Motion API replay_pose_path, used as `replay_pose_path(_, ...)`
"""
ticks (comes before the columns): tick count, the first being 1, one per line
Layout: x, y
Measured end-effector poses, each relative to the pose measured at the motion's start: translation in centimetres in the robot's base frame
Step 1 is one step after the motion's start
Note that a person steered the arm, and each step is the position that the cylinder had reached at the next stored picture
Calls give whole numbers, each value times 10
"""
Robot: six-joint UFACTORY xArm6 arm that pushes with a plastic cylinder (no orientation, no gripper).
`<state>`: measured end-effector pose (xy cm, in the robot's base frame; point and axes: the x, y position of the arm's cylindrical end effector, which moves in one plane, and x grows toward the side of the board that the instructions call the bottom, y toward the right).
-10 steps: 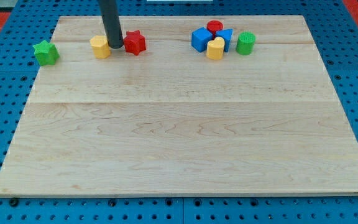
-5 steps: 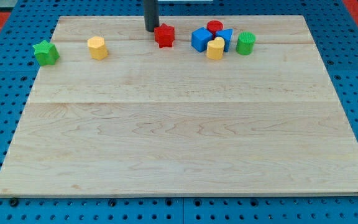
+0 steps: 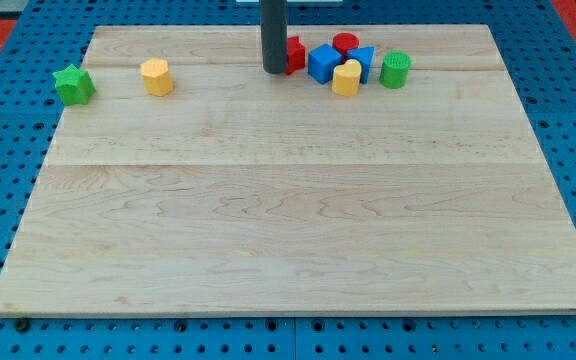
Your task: Push the red star into the right top of the green circle
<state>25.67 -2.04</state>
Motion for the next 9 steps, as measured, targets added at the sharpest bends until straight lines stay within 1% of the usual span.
replay_pose_path(1, -30, 3)
replay_pose_path(2, -44, 9)
replay_pose_path(3, -45, 51)
replay_pose_path(4, -48, 114)
replay_pose_path(6, -64, 99)
replay_pose_path(7, -65, 98)
replay_pose_path(8, -64, 154)
replay_pose_path(9, -40, 224)
